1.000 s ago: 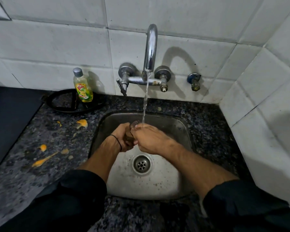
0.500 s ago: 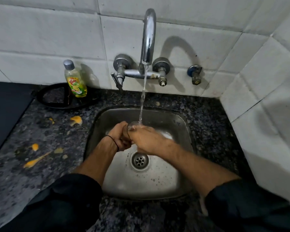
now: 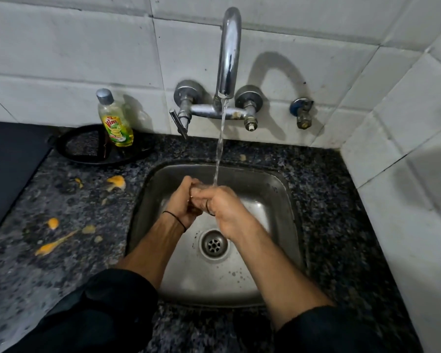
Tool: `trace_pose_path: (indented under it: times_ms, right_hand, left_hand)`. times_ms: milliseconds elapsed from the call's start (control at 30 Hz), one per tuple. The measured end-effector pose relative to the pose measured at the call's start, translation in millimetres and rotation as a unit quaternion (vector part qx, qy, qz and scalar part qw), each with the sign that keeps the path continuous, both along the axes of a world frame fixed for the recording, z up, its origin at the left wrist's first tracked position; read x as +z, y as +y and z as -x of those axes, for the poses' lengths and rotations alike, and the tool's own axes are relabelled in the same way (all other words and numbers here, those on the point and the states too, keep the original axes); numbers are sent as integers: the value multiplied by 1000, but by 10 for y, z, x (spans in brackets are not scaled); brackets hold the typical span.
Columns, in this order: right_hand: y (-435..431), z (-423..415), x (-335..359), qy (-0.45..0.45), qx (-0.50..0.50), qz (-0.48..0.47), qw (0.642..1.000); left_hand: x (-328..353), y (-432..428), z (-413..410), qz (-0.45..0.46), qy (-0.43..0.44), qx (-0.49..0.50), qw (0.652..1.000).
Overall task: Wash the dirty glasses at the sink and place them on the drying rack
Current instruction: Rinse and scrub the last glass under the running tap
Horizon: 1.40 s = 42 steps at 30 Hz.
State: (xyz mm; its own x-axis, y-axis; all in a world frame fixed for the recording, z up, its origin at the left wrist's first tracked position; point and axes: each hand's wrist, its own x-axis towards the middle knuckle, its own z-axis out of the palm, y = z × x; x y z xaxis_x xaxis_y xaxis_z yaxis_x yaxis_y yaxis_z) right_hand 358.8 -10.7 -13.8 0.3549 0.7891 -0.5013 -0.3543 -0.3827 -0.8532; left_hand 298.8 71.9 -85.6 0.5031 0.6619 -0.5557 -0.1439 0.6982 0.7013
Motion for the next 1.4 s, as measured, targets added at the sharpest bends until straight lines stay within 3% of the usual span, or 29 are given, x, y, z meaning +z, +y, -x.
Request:
trace_pose_path:
  times_ms: [33,67,133,167,200,300,333,367,400,467,533,600,667,733,767,800,833,867,933,1000,1033,1133,1200,1267,1300,1367,1400]
  right_hand:
    - [-16,46,-22,-118,36,-8,992]
    - [-49,67,-53,-296,112,-17,949]
    - [-143,-10,-60,-584,294,-20,756]
    - [-183,-112,-38,-641,345,-27,685]
    - [-212,-201,-4,-658,379,-39,649]
    - [-264,-319,-1,-692,431,-70,575]
    - [-267,-327,-27,-699,423,-79,571]
    - [-259,-310,-68,-695,410,-79,585]
    - [-255,-259,-96,-674,380,-74,629]
    - [-188,-142,-122,-570,277,-52,772]
    - [-69,-61,-102,-383,169,10,908]
    - [4,-95,-71,-141,106,30,984]
    - [-2,-203,-12,70,69,16,995]
    - [-49,-227,23,132,68,-14,989]
    - [-68,-206,1,79,93,-35,992]
    - [-86,-172,-36,-42,135,-57,988]
    - [-95,-164,-110,-195,183,-81,960]
    - [-108,-172,-177,-331,244,-101,906]
    - [-139,-279,-306,-536,355,-101,759]
    - [-196,-381,-307,-633,400,-87,658]
    - [-223,-383,-264,-654,402,-90,635]
    - [-223,-280,-131,-673,392,-86,621]
    - [-186,-159,-13,-653,378,-49,655]
    - [-78,-50,29,-580,327,27,746]
    - [-17,-23,4,-494,277,71,821]
    - [78,-57,-40,-191,124,99,969]
    - [111,-83,-49,-7,42,83,996]
  left_hand:
    - [18,-10,-8,8,-32,0,999]
    - [5,1,-13,18,-47,5,999]
    - [43,17,9,56,-42,-1,998]
    - [46,29,35,82,-15,-14,996]
    - [25,42,68,94,33,-32,994]
    - [39,-7,96,114,136,-77,981]
    - [25,-3,91,115,149,-76,979]
    - [58,-24,80,121,144,-70,980]
    - [59,-21,66,120,134,-60,982]
    - [73,-33,17,104,82,-41,990]
    - [97,-67,-31,84,35,-12,996]
    - [101,-100,-38,45,29,10,999]
    - [87,-101,-16,-3,35,12,999]
    - [33,-76,8,-17,41,7,999]
    - [29,-68,12,-14,32,9,999]
    - [26,-59,12,-10,27,15,999]
    - [38,-47,10,1,19,22,1000]
    - [48,-34,11,13,25,18,999]
    - [61,-7,31,43,78,-22,996]
    - [81,3,55,51,141,-67,986]
    - [73,6,61,59,152,-77,984]
    - [45,-33,69,121,143,-65,980]
    - [12,-107,61,158,109,-44,980]
    - [-40,-190,40,160,56,-7,986]
    - [-84,-218,18,143,31,19,989]
    - [-157,-237,2,91,8,51,995]
    - [-151,-246,11,60,5,55,997]
